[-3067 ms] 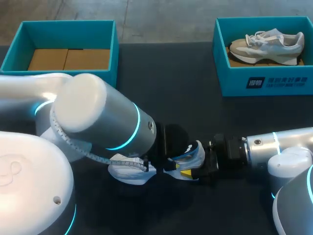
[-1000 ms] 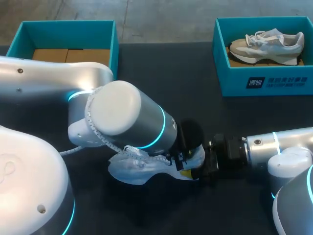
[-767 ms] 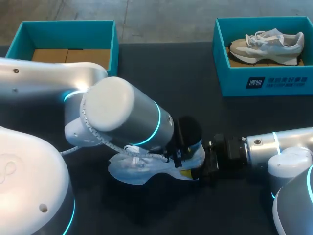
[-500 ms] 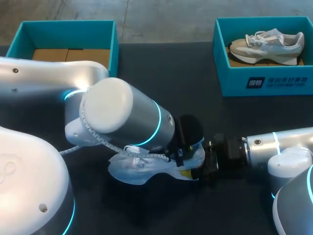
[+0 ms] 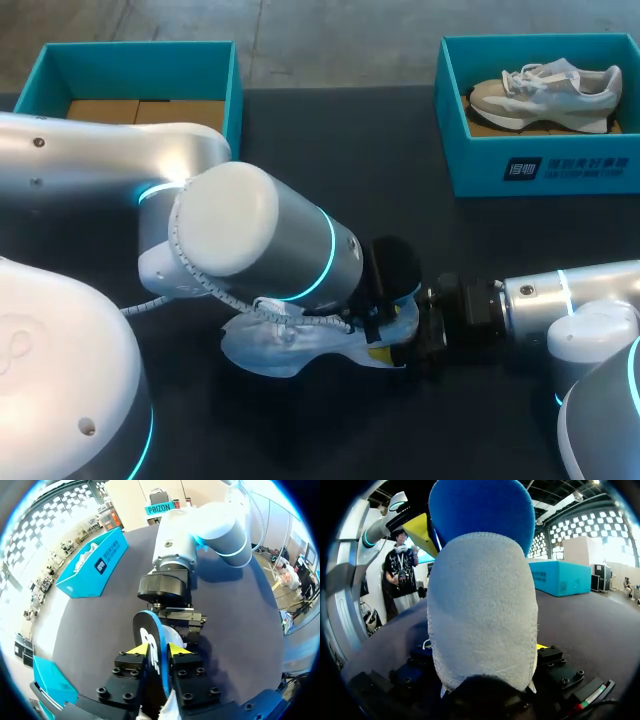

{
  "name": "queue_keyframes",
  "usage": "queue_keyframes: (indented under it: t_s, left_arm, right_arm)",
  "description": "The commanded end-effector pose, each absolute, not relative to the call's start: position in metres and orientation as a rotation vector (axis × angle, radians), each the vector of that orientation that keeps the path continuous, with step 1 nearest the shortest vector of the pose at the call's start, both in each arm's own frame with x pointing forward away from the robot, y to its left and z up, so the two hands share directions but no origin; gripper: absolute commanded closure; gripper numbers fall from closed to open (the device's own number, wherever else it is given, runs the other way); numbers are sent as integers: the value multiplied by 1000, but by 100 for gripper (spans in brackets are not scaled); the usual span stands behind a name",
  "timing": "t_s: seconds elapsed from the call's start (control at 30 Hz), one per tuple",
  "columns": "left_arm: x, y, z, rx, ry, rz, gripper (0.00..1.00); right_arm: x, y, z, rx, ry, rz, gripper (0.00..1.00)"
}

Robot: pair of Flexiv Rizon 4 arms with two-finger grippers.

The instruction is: Take the shoe out of the shoebox, open the shoe tongue, remove and reinsert the insole, then place the shoe into the shoebox

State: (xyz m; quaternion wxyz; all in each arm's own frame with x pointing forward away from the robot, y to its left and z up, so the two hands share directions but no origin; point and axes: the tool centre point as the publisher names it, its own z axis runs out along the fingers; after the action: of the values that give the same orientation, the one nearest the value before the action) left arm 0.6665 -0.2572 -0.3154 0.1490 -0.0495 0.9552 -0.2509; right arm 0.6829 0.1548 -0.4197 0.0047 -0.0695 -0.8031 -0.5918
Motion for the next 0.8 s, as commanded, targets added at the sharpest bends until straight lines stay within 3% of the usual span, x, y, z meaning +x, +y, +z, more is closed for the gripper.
queue_keyframes:
  t_s: [0.03, 0.37, 0.5, 0.8]
  left_arm:
    - [660, -254, -317, -157, 2720, -707, 73]
    - [662, -247, -324, -186, 2727, -714, 69]
    - [664, -247, -326, -189, 2717, -697, 62]
    - [666, -250, -333, -180, 2698, -684, 64]
  right_arm:
    - [682, 156, -419, -220, -2520, -1846, 100]
    - [682, 156, -419, -220, -2520, -1846, 100]
    - [682, 156, -419, -220, -2520, -1846, 100]
    - [682, 156, -419, -220, -2520, -1846, 100]
